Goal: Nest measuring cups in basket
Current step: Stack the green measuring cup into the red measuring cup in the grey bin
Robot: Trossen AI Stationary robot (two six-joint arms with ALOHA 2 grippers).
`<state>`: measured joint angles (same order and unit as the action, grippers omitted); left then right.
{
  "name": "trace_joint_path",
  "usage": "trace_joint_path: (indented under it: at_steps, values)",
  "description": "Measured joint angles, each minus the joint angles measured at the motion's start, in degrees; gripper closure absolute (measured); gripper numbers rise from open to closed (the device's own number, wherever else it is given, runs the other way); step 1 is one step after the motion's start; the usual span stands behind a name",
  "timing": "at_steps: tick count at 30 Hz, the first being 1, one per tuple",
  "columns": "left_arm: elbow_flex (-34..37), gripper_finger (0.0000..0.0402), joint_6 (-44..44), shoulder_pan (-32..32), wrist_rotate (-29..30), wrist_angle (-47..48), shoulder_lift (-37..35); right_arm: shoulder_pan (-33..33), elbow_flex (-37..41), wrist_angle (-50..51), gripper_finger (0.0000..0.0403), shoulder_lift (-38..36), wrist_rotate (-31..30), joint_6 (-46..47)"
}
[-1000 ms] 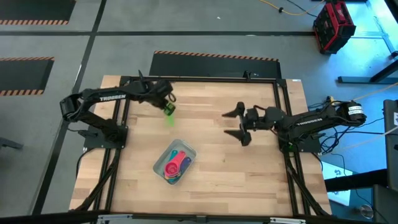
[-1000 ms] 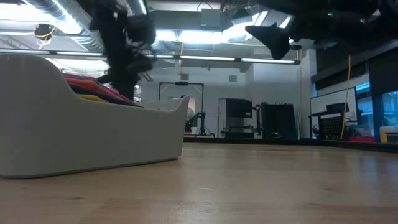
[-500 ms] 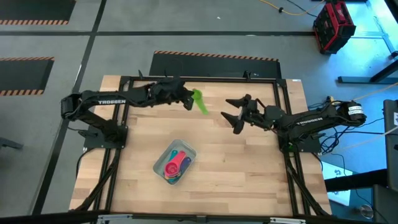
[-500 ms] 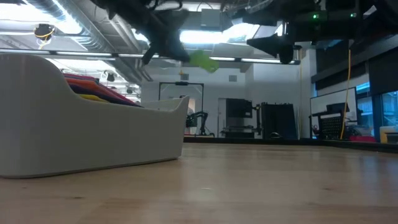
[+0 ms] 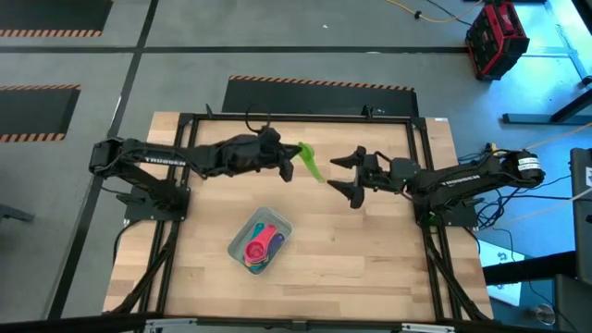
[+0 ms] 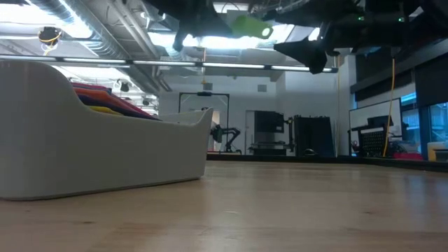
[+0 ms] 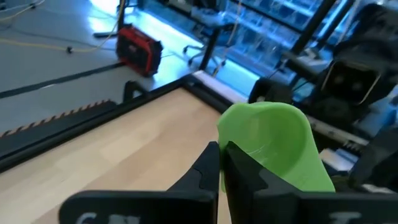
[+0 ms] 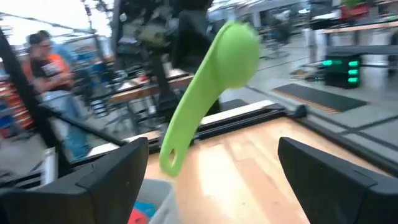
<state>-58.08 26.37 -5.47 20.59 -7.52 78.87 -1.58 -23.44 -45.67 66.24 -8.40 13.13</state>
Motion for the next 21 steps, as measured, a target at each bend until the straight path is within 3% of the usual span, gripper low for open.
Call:
trace_joint_path:
  at_steps: [12, 21]
  values:
    - [0.0, 0.0399, -0.02, 1.29, 2.64, -2.61, 0.0, 0.02, -0.02, -0.97, 0.0048, 0.45, 3.54, 1.86]
    - [0.02, 0.0399, 0.0, 1.28, 2.62, -2.54, 0.0, 1.42, -0.11, -10.97, 0.0077, 8.27, 1.7, 3.06]
